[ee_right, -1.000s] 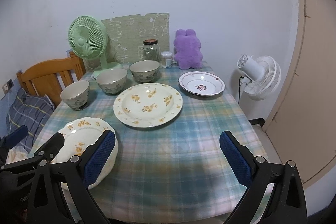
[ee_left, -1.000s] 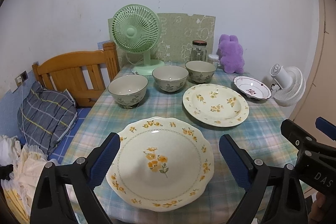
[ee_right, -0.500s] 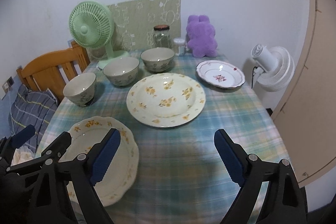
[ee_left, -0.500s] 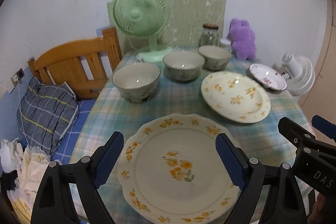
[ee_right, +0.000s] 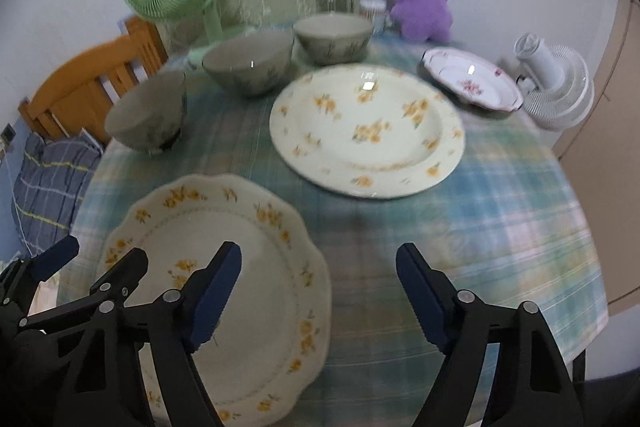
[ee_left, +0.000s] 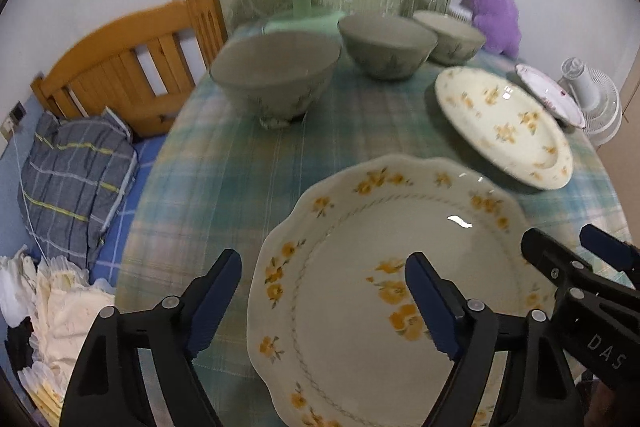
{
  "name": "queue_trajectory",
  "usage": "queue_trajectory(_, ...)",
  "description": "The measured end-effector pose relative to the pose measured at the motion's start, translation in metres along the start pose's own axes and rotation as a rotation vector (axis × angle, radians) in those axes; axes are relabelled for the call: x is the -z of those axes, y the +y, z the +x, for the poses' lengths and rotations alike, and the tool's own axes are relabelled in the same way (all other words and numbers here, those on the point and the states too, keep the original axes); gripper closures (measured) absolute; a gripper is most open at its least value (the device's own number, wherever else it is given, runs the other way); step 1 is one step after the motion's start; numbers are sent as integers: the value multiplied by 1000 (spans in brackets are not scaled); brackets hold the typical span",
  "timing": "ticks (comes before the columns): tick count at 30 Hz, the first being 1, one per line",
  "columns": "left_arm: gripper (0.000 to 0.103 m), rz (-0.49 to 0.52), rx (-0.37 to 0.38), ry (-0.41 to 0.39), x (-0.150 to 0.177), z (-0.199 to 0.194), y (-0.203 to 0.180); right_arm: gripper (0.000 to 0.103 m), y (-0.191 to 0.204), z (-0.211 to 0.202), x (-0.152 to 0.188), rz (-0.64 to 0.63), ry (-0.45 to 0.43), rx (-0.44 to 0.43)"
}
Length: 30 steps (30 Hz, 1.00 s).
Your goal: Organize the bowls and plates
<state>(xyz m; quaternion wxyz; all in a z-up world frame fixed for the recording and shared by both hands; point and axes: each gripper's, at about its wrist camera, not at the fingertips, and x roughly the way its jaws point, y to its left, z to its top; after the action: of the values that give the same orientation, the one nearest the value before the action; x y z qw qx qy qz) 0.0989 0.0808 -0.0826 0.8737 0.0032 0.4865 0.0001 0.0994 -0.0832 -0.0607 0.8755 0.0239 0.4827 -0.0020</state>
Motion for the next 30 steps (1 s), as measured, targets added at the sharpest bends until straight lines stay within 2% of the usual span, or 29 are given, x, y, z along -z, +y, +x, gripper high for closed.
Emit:
queue_trajectory(9, 27, 8, 48, 125, 4, 34, 14, 30, 18, 43, 10, 32, 138, 8)
queue_trajectory(17, 30, 19, 90, 138, 0, 37, 10, 36, 22, 57, 8, 39, 189, 35)
queue_trajectory(30, 30, 23, 87, 181, -3, 36, 5, 36, 14, 61, -1, 34, 236, 18)
